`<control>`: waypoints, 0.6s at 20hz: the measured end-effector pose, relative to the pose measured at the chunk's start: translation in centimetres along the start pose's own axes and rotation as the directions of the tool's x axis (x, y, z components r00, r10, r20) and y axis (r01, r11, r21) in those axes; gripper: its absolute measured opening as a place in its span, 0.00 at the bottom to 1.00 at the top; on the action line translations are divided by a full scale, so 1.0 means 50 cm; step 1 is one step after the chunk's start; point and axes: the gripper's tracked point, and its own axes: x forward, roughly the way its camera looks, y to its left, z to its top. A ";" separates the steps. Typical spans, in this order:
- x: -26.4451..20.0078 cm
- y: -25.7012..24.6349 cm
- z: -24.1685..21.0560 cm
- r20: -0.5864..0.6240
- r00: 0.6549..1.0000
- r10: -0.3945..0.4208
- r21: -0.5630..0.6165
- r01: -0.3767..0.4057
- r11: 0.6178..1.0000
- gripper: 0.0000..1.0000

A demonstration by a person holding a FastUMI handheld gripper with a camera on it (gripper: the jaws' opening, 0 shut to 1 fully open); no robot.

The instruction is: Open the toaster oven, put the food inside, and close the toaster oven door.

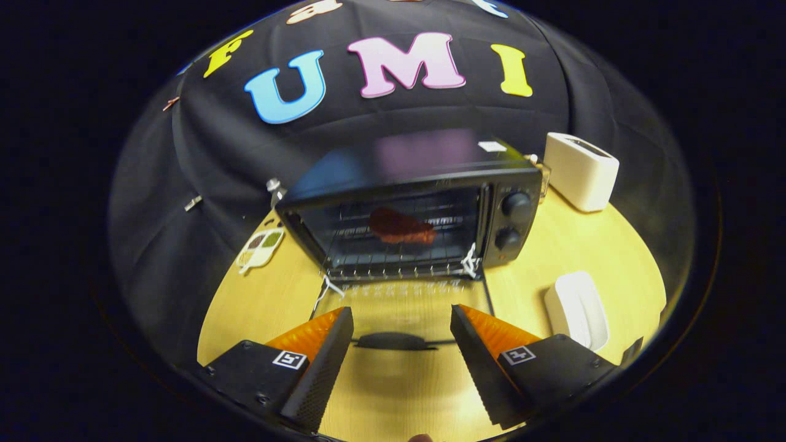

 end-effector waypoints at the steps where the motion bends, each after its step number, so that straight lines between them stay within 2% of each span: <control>1: 0.003 0.005 -0.030 -0.042 0.999 0.000 -0.010 0.000 1.000 0.99; 4: 0.017 0.013 -0.098 -0.125 0.992 -0.006 -0.043 0.000 0.999 0.99; 8: 0.064 0.003 -0.158 -0.229 0.972 -0.054 -0.029 0.048 0.998 0.99; 12: 0.105 -0.016 -0.188 -0.274 0.955 -0.116 -0.075 0.099 0.992 0.99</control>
